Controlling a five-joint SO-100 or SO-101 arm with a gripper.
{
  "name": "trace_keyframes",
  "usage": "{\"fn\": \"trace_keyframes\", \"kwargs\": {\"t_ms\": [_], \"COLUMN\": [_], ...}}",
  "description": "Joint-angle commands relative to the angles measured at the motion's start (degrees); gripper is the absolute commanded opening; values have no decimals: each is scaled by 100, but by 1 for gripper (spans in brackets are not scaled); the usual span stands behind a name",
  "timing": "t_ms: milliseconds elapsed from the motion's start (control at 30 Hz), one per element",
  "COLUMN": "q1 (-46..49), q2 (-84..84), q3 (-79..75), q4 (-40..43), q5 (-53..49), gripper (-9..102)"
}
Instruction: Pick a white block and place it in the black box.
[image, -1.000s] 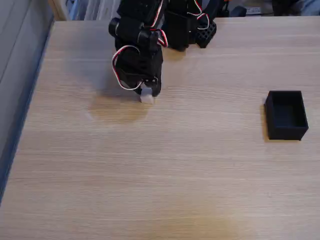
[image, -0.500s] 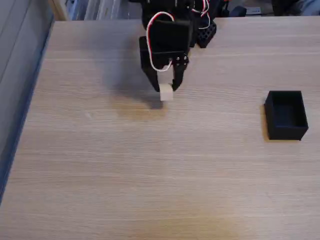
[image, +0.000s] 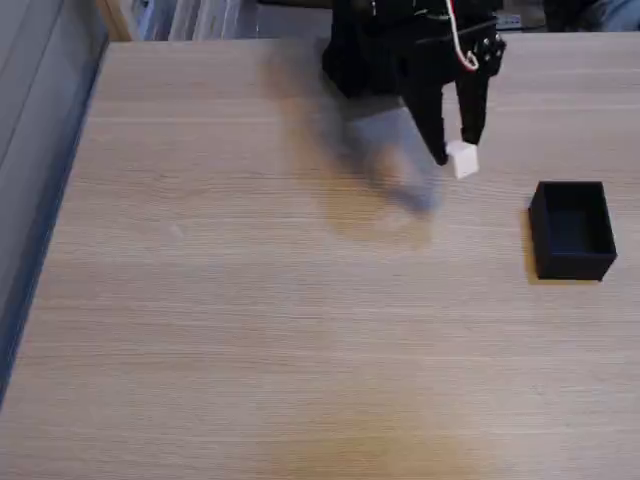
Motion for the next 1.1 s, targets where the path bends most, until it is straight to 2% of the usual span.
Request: {"fn": "trace_keyframes", "kwargs": {"t_ms": [0,233,500,767,1067], "q1": [-536,-1389,-1644,-1696,-1670], "q2": [299,-18,-1301,-2830,-3674], "q3": [53,132,-396,-1644,-2329], "q4": [-79,-457,-1327,-1406,-1274], "q5": [114,439,598,958,1371], "gripper": [0,0,0,0,2]}}
